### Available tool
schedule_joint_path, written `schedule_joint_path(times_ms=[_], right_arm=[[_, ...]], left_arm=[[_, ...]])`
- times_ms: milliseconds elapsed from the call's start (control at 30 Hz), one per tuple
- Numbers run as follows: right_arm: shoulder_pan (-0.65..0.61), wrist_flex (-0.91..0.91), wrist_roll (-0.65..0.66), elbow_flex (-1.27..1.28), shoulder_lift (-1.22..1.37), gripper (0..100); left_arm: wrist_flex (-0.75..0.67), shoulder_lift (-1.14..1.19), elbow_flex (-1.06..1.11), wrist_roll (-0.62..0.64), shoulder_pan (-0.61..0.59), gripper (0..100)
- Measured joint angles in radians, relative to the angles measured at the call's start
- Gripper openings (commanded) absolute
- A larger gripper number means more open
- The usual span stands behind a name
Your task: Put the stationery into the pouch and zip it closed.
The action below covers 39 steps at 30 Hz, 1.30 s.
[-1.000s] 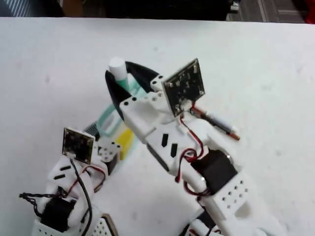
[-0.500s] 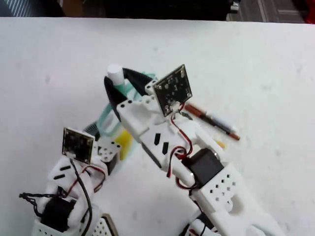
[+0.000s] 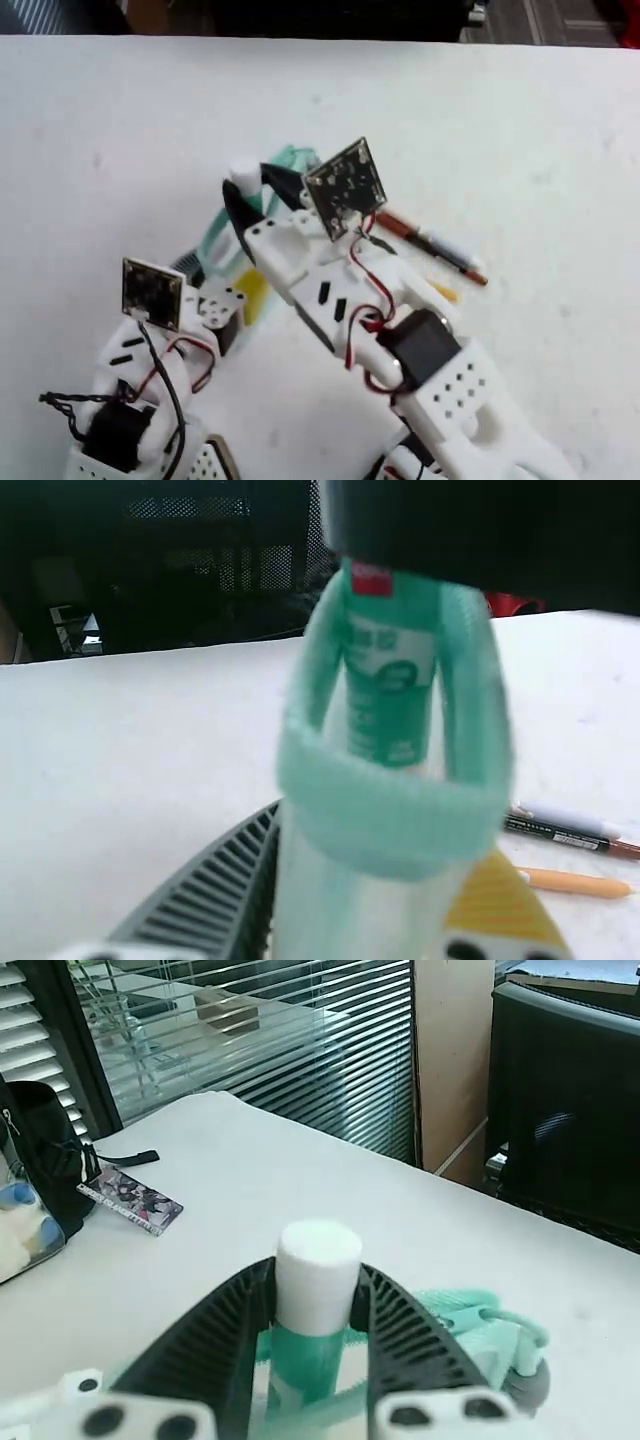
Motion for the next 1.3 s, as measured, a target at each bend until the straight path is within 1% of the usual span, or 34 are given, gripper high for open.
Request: schedule_joint_path(times_ms=[100, 133, 233, 300, 400, 533, 633, 733, 933, 1067, 1167, 1300], right_arm=[[-0.003, 0.049, 0.000, 0.000, -0.051, 3.6], [-0.006, 0.063, 0.008, 0.000, -0.064, 6.6], [-0.028, 0.097, 0.064, 0.000, -0.083, 19.5], [-0.060, 0.123, 0.103, 0.000, -0.087, 25.0], [-0.110, 0.133, 0.157, 0.000, -0.094, 24.7], [-0.103, 0.135, 0.181, 0.000, -0.095, 23.3], [-0.037, 0.135, 0.184, -0.012, -0.095, 23.4], [0.074, 0.140, 0.186, -0.046, -0.095, 23.4], [0.259, 0.222, 0.193, -0.069, -0.095, 23.4], [0.407, 0.279, 0.193, -0.069, -0.094, 23.3], [0.493, 0.318, 0.193, -0.075, -0.054, 23.3], [0.589, 0.331, 0.193, -0.075, 0.064, 23.3]], left_arm=[[0.003, 0.000, 0.000, 0.000, 0.003, 23], [0.003, 0.000, 0.000, 0.000, 0.003, 23], [0.003, 0.000, 0.000, 0.000, 0.003, 23], [0.003, 0.000, 0.000, 0.000, 0.003, 22], [0.006, 0.000, 0.000, 0.000, -0.002, 22], [0.006, 0.000, 0.000, 0.000, -0.002, 22], [0.006, 0.000, 0.000, 0.000, -0.002, 22], [0.006, 0.000, 0.000, 0.000, -0.002, 22], [0.006, 0.000, 0.000, 0.000, -0.025, 22], [0.006, 0.000, 0.000, 0.000, -0.032, 22], [0.006, 0.000, 0.000, 0.000, -0.032, 22], [0.006, 0.000, 0.000, 0.000, -0.032, 22]])
